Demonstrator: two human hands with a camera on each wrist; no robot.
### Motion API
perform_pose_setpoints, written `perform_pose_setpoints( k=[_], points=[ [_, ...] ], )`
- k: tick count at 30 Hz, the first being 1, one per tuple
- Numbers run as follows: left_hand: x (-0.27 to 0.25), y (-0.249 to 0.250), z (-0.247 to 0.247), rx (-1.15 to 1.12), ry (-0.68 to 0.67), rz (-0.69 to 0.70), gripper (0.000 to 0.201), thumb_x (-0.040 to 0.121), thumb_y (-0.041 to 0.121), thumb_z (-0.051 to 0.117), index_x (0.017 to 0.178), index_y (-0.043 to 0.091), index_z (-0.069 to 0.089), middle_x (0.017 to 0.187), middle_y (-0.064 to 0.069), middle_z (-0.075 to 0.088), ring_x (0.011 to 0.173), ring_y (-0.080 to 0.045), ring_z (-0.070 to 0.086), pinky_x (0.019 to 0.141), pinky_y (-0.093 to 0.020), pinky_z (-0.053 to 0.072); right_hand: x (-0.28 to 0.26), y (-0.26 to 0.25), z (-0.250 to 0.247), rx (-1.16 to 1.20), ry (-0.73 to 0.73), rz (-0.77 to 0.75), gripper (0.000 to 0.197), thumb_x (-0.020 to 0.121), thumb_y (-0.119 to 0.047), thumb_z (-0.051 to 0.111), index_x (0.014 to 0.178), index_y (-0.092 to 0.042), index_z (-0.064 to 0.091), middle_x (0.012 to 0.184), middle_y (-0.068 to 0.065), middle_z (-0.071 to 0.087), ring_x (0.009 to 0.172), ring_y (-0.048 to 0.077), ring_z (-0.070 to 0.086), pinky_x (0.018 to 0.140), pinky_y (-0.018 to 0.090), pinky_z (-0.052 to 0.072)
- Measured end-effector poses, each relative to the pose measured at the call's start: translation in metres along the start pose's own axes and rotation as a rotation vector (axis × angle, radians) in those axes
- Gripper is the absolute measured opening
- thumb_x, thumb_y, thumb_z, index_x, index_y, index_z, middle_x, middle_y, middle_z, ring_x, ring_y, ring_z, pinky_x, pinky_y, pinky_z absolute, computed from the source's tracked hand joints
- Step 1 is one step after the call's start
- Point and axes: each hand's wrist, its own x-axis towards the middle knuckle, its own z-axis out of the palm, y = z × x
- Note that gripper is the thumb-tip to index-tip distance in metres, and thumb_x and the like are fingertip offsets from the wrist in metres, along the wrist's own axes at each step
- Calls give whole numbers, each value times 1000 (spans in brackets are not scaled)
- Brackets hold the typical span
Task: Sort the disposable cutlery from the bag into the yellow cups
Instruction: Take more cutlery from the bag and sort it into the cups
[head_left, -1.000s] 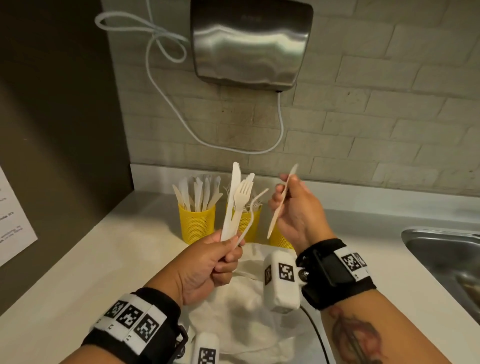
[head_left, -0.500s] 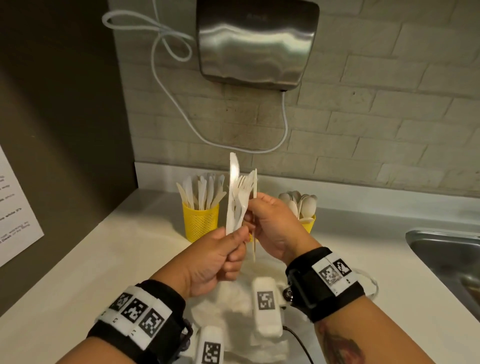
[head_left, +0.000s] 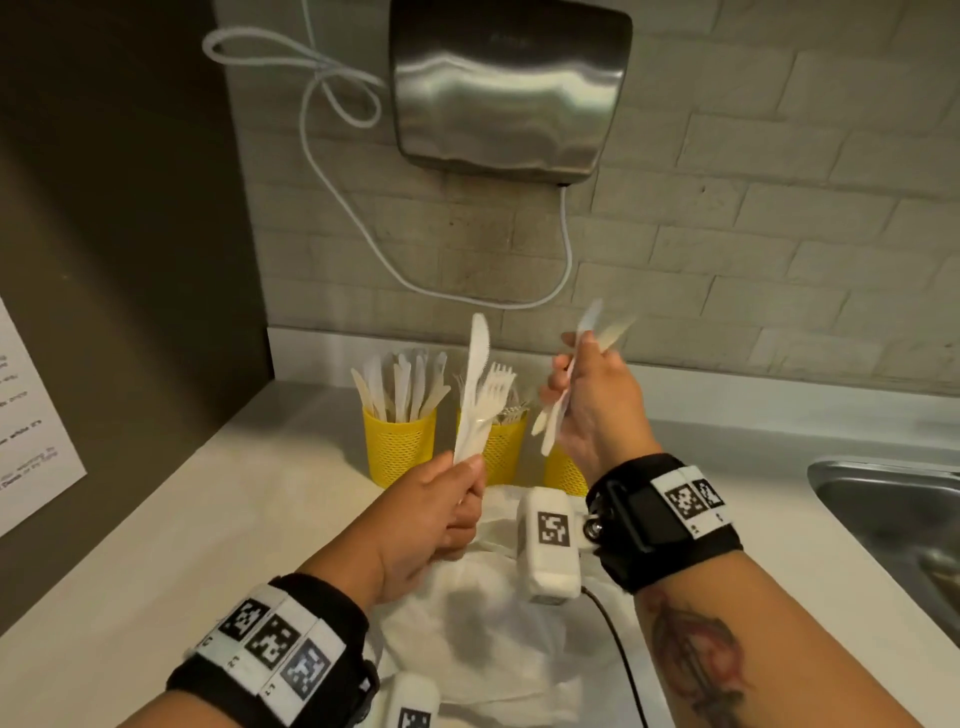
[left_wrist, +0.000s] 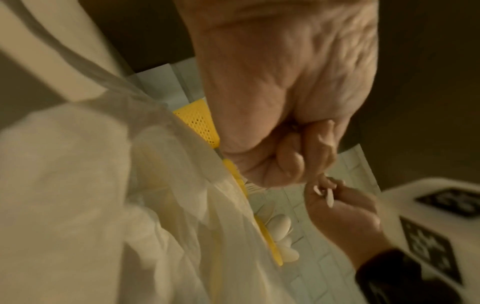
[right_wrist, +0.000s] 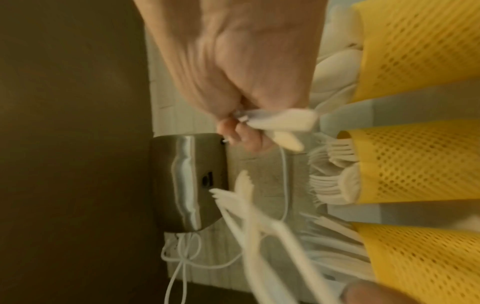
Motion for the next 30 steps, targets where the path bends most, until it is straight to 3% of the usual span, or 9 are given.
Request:
perform_pose_setpoints(
  k=[3,5,8,10,14,18,20,26,30],
  points=[
    [-3,6,0,-242,-161,-78,36,98,39,44,72,15,45,46,5,25,35,-6,19,42,-19,16,-5,14,-8,4,-292,351,25,95,-35,56,94,-10,56,58,-4,44,42,3,32,38,15,29],
    [-3,7,-1,-356,-249,-145,41,95,45,44,68,15,45,42,7,25,33,-5,18,39,-18,18,-12,21,-12,131,-495,499,36,95,-41,51,100,-7,61,62,-3,53,41,4,33,38,14,27],
    [-3,7,-8,-473,-385,-228,44,95,49,47,67,15,46,41,8,27,33,-5,18,39,-17,18,-15,24,-14,267,-605,536,45,97,-35,43,114,2,64,88,11,66,41,4,37,40,15,26],
    [-5,6,-12,-474,-431,-249,40,93,47,50,67,16,47,41,9,27,34,-5,17,39,-17,18,-13,21,-13,270,-624,497,38,93,-24,43,111,3,63,82,11,64,41,6,38,40,16,25],
    [-7,5,-10,-296,-272,-140,34,94,40,52,69,17,48,47,6,28,36,-5,23,40,-17,21,-3,9,-2,56,-511,316,17,93,-13,52,95,-3,66,75,7,62,43,7,38,38,17,32],
    [-9,4,-11,-124,-89,-27,30,99,31,47,74,16,40,53,2,29,42,-9,25,46,-21,25,17,-13,25,30,-277,81,16,100,-14,50,94,-7,63,69,1,65,52,11,56,60,26,46],
    [-10,4,-15,-51,-1,28,30,101,30,45,75,16,41,55,2,31,46,-10,25,50,-24,25,25,-22,41,84,-172,-2,14,100,-13,51,93,-8,62,65,-1,64,57,8,60,64,26,50],
    [-11,7,-24,-18,270,99,29,104,31,43,81,14,47,60,1,35,52,-11,31,53,-24,27,11,2,78,-217,-405,17,26,102,-11,44,80,-10,58,64,0,47,55,12,44,56,23,40],
    [-9,7,-27,-79,275,104,38,105,33,38,99,3,61,79,-10,62,69,-17,62,67,-33,53,7,28,73,-338,-417,10,26,102,-11,44,81,-11,58,64,0,49,58,12,44,61,25,39]
  ],
)
